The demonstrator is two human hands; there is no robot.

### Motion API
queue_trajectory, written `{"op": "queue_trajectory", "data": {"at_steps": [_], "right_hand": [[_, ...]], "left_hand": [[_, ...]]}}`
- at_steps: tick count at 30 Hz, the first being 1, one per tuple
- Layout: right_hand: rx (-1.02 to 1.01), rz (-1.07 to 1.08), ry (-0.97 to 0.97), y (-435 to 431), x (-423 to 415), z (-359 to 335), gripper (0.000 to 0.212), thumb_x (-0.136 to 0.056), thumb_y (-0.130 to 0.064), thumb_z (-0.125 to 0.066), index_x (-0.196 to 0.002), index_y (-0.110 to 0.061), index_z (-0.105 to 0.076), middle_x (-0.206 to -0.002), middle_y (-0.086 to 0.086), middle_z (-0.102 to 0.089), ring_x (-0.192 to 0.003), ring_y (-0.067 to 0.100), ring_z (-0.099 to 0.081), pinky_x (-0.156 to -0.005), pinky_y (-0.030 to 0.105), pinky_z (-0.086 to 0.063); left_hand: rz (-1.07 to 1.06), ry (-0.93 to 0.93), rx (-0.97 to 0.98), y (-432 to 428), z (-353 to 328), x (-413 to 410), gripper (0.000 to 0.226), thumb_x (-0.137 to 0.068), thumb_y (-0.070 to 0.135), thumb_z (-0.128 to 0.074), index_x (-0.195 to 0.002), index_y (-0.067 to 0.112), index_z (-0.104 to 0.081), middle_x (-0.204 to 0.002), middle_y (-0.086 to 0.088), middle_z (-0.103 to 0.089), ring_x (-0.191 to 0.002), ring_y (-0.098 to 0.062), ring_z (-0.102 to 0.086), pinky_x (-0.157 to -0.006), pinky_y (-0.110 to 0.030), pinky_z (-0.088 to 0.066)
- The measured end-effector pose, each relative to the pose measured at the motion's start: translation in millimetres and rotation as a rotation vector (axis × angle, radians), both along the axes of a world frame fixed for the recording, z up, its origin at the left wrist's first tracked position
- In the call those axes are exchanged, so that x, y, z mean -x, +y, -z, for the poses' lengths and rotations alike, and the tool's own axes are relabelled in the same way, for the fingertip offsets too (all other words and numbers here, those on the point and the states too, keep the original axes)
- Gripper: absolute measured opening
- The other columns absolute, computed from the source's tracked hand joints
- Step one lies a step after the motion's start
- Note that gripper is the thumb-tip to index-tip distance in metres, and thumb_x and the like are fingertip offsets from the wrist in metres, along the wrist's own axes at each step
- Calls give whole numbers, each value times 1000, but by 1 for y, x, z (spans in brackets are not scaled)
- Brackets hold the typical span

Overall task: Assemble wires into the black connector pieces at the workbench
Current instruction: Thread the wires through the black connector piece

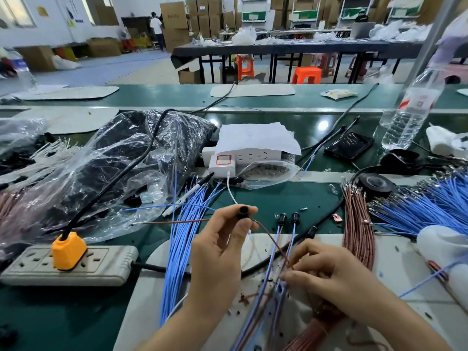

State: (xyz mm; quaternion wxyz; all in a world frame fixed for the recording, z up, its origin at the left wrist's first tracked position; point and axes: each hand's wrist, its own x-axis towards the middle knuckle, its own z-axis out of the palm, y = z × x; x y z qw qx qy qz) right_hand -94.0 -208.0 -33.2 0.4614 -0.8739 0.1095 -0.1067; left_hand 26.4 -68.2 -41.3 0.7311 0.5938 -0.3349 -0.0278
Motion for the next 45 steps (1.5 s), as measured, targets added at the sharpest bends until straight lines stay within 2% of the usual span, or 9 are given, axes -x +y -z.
{"op": "queue_trajectory", "data": {"at_steps": [3, 6, 11, 15, 17, 25, 29, 35, 45], "right_hand": [[-24, -21, 7, -1, 0, 0, 10, -69, -44, -68, -60, -40, -72, -88, -12, -63, -77, 5, -60, -68, 16, -42], [-136, 61, -2, -3, -2, 1, 21, -73, -39, -65, -64, -23, -75, -68, -2, -62, -63, 10, -57, -60, 21, -43], [-695, 387, -166, -7, -4, 1, 23, -81, -27, -59, -65, -11, -67, -56, 15, -62, -33, 12, -42, -32, 11, -28], [-1048, 598, -364, -17, 3, 2, 24, -75, -28, -62, -75, -5, -68, -59, 9, -66, -41, 9, -55, -37, 15, -46], [-1096, 597, -434, -17, 4, 2, 23, -74, -22, -62, -81, -1, -70, -67, 10, -69, -48, 9, -62, -45, 14, -51], [-854, 385, -562, 10, -2, -10, 26, -84, -26, -48, -87, -9, -68, -65, 20, -66, -49, 29, -62, -46, 28, -53], [-728, 296, -620, 25, -3, -10, 27, -86, -29, -51, -87, -13, -73, -71, 19, -68, -57, 28, -64, -55, 27, -54], [-234, 319, -744, 37, -2, -7, 24, -97, -45, -46, -100, -28, -64, -80, -1, -71, -63, 22, -68, -62, 28, -56], [-77, 314, -846, 37, -3, -3, 18, -101, -34, -44, -100, -32, -62, -83, -7, -68, -64, 16, -67, -60, 25, -54]], "left_hand": [[17, 4, -11, -1, 0, 0, 18, -86, 18, -57, -101, 14, -66, -90, 5, -72, -82, -7, -69, -76, -12, -49], [62, -4, -45, -1, 0, 0, 18, -87, 17, -55, -102, 14, -64, -94, 3, -72, -84, -10, -69, -76, -14, -49], [123, -48, -136, 1, -1, 2, 14, -89, 22, -56, -103, 22, -60, -97, 6, -72, -87, -15, -69, -81, -22, -51], [110, -177, -241, 0, 2, 4, 16, -90, 18, -57, -103, 27, -60, -95, 11, -71, -94, -8, -66, -85, -22, -51], [99, -247, -303, 0, 3, 3, 22, -91, 6, -58, -104, 24, -62, -97, 12, -70, -97, -3, -64, -86, -16, -48], [151, -252, -356, -2, 4, 0, 36, -89, -5, -58, -100, 28, -60, -109, 14, -69, -105, 3, -61, -92, -13, -44], [175, -241, -363, -3, 5, 0, 36, -87, -8, -58, -100, 25, -60, -109, 13, -68, -105, 0, -62, -91, -15, -46], [156, -275, -409, -2, 4, 0, 32, -87, -4, -62, -101, 25, -62, -103, 10, -69, -102, -2, -62, -92, -23, -49], [179, -321, -464, -1, 5, 1, 31, -85, -6, -64, -102, 20, -65, -98, 12, -68, -98, -2, -62, -78, -17, -51]]}}
